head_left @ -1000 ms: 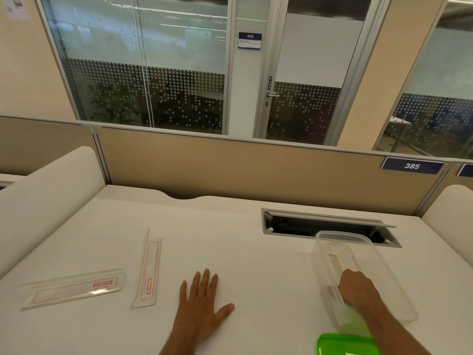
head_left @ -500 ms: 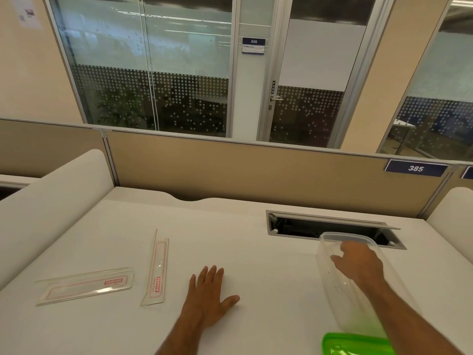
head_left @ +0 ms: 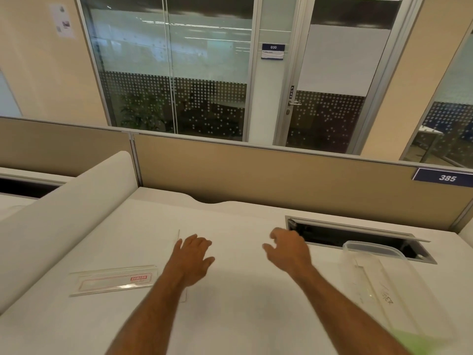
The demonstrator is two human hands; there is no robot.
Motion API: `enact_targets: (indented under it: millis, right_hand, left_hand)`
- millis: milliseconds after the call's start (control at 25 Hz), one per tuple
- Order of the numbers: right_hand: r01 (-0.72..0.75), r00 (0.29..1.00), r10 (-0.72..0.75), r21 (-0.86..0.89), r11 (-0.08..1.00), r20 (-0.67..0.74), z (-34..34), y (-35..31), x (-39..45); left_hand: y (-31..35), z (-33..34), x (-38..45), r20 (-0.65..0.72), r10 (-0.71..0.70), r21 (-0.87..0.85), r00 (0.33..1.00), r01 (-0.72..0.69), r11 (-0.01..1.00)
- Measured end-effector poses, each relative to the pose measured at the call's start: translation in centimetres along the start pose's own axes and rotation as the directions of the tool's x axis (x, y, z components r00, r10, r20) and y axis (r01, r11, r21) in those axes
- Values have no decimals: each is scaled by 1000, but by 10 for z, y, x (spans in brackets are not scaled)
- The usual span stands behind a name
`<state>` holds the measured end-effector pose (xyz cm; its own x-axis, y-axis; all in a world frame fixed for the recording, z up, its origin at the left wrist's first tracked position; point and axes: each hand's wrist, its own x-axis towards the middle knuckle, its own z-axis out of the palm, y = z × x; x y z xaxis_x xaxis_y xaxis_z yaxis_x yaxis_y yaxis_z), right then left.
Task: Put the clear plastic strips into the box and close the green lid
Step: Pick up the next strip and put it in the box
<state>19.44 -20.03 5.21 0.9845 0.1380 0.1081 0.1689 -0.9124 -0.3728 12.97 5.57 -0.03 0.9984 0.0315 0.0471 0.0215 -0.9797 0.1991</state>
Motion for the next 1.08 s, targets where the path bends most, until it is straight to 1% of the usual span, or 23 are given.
enact_targets:
  millis: [200,280,400,520,640,800,920,1080]
  right_hand:
    - [99,975,-128,165,981,181,72,-82,-23]
    - [107,956,-160,213,971,246,97,-109,-31]
    - [101,923,-179,234,967,340,122,-139,-36]
    - [70,910,-168,258,964,379,138,-158,-35]
    - [36,890,-154,273,961,429,149,-167,-38]
    - [3,872,-120,239,971,475,158,-168,-44]
    - [1,892,-84,184,983,444,149,-152,-40]
    - [84,923,-86,20,996,374,124,-110,-31]
  left_hand:
    - [-51,-22,0,15,-27,47,1000,26,999]
    - [-65,-27,0,26,-31,89,999,29,996]
    - [-79,-29,-2,70,-3,201,998,-11,979]
    - [-90,-23,-3,102,21,255,995,-47,966]
    - [-94,-16,0,88,51,257,995,-72,964]
    - [-97,-8,5,100,85,278,991,-110,954]
    - [-100,-1,5,110,86,280,990,-114,953]
    - [-99,7,0,90,55,244,994,-76,967]
